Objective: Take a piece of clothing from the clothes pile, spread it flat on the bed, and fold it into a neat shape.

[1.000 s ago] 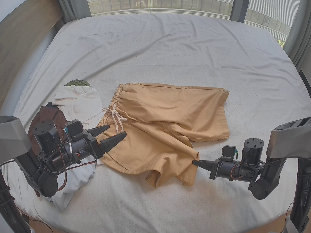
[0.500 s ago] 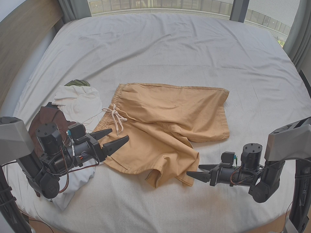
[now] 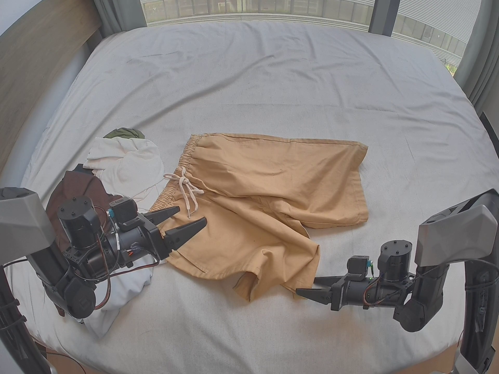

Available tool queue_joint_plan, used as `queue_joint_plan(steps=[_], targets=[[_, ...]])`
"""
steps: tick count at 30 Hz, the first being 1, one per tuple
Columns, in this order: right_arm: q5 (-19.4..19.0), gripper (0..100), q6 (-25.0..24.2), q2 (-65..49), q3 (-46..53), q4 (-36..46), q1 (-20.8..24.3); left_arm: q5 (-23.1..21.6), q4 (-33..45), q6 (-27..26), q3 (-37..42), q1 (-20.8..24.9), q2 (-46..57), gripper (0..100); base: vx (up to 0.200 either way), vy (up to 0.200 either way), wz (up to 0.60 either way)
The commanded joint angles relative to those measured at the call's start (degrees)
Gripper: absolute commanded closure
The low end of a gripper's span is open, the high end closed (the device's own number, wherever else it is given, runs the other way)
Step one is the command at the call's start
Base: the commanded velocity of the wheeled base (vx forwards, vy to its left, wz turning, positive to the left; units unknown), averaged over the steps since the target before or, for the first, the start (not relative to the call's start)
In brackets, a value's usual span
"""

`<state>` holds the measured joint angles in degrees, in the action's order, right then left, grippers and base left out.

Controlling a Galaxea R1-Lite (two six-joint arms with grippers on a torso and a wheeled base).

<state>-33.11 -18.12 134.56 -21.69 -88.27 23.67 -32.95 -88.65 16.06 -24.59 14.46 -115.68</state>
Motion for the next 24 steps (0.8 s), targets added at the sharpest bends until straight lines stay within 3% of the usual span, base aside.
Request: queue_joint_plan(steps=[1,24], targets=[[0.0,100,-0.1,1.1,-0.5,0.0,0.8,0.0,0.0,0.0,0.0,0.0,0.0,0,0.000,0.000,0.00],[-1.0,100,-2.5,-13.7,0.5,0.1,1.6,0.0,0.0,0.0,0.0,-0.1,0.0,0,0.000,0.000,0.00]])
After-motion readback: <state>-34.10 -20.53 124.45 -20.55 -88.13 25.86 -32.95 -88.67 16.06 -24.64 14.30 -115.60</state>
